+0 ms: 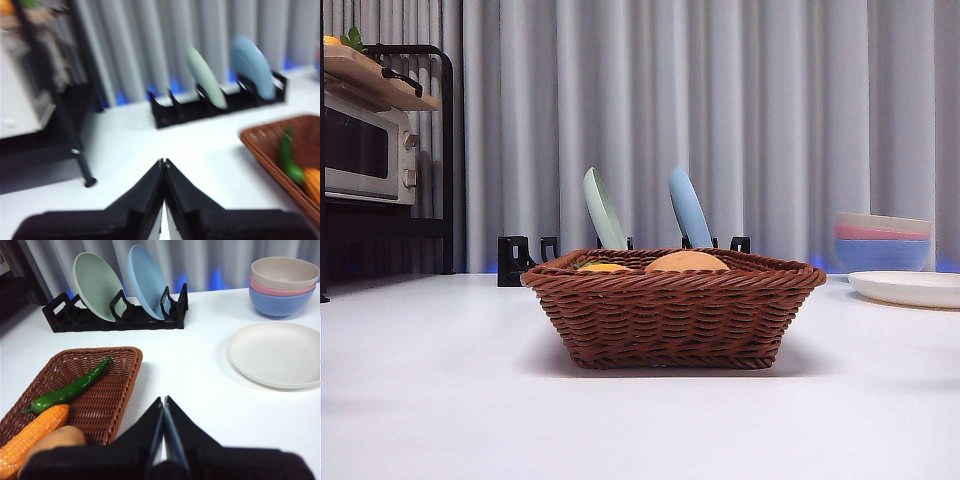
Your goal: Pick up the basket,pick up the corn from the table,pick up the potato from the table,pick up the cucumber from the table,put all items into the basket
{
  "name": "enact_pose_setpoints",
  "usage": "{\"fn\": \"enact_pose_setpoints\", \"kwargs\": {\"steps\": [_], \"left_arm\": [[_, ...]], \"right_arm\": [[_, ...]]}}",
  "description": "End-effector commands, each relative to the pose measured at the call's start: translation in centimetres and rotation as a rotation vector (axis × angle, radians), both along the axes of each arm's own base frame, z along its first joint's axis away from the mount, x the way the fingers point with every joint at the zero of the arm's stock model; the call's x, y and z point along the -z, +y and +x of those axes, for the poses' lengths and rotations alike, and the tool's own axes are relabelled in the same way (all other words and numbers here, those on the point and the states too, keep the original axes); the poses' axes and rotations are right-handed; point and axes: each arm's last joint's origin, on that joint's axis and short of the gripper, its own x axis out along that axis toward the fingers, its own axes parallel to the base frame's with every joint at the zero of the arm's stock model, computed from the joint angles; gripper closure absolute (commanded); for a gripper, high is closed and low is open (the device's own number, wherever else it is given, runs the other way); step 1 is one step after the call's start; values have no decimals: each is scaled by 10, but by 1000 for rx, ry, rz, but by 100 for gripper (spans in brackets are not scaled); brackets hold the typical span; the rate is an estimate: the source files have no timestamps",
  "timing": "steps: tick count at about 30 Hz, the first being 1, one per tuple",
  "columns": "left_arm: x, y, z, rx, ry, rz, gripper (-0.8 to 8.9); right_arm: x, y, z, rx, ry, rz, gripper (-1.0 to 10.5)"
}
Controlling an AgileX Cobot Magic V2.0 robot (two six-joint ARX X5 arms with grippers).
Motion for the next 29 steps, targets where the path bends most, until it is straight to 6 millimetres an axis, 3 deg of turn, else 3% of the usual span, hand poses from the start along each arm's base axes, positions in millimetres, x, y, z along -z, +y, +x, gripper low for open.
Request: {"fn": "enact_pose_setpoints", "kwargs": {"steps": [1,15,25,29], "left_arm": [[17,8,5,-58,-28,-2,814],[106,22,21,-121,44,-10,814],[134,22,22,-120,84,-33,814],[135,22,22,-120,95,-36,814]], "right_arm": [[2,0,0,6,4,10,962],[2,0,0,7,6,9,962],[2,0,0,7,7,9,963],[2,0,0,7,7,9,963]]}}
